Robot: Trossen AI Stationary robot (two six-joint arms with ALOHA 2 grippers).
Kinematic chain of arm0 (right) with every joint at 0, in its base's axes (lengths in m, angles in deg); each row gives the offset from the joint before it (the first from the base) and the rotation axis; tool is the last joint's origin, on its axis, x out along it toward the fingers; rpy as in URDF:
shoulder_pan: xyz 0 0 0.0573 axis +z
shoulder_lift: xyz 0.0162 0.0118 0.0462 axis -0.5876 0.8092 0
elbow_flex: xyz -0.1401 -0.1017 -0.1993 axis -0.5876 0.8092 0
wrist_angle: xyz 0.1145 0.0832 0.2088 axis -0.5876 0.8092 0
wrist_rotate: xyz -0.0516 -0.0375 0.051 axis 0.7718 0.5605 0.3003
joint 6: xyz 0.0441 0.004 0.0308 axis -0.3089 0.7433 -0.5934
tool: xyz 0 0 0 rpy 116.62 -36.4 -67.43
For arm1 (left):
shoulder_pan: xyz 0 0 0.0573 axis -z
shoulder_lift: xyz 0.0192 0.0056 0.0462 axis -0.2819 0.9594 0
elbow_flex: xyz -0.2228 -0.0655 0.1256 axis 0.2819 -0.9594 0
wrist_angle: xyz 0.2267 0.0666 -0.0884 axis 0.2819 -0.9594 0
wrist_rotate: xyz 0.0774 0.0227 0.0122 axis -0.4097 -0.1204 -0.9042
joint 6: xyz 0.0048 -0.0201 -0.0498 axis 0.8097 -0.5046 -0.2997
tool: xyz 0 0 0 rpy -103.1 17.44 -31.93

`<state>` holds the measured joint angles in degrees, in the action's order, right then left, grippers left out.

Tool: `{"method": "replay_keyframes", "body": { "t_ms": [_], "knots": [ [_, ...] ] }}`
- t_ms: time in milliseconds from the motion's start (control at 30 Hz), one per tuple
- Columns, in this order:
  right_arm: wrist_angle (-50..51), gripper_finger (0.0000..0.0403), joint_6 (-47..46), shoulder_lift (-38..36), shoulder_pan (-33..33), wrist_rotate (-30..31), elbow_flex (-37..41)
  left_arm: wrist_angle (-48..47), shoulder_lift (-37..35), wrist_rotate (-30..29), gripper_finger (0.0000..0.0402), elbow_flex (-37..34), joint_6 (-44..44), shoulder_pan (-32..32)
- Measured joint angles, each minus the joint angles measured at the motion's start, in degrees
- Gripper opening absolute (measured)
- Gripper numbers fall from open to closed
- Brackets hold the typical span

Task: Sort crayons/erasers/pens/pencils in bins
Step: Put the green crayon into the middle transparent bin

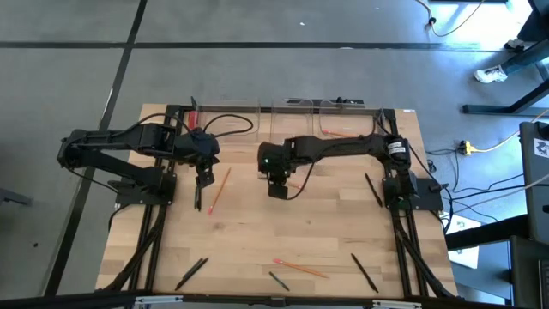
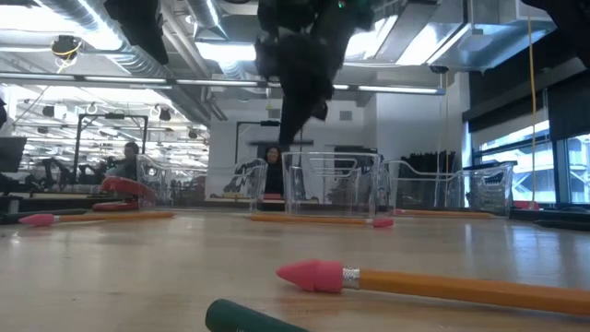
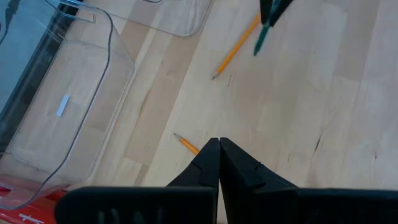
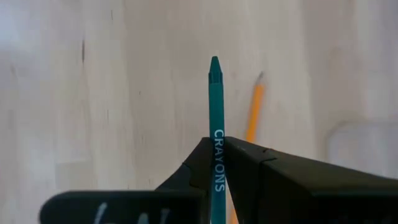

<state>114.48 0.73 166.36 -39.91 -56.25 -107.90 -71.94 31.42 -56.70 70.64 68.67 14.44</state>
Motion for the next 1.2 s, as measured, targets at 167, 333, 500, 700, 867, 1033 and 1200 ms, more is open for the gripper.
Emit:
{"method": "replay_keyframes", "body": {
  "t_ms": [167,333,500,700,867,1033,1200],
  "knots": [
    [6.99,0.0033,-0.23,-0.01,-2.68,0.26,-7.83,-0.02,0.00,0.00,0.0000,0.00,-0.02,0.00],
    [12.50,0.0033,1.25,-0.09,-6.67,2.46,-14.34,0.00,0.00,-0.02,0.0000,0.00,0.01,-0.02],
    [15.56,0.0033,5.37,-0.22,-11.74,7.04,-16.74,0.00,0.00,-1.19,0.0000,0.00,1.40,-0.02],
    [14.34,0.0033,9.11,-0.22,-18.50,6.72,-13.12,0.54,0.00,-1.74,0.0000,0.00,1.42,-0.63],
    [9.45,0.0033,10.68,-0.18,-23.19,5.06,-3.96,1.29,0.00,-1.74,0.0000,0.00,1.42,-1.42],
    [0.41,0.0033,12.09,-0.15,-26.56,4.56,4.98,2.40,0.00,-1.73,0.0000,0.00,1.38,-2.52],
    [-5.95,0.0033,14.37,-0.15,-27.95,4.78,9.71,2.67,0.00,-1.75,0.0000,0.00,0.96,-3.69]
  ]
}}
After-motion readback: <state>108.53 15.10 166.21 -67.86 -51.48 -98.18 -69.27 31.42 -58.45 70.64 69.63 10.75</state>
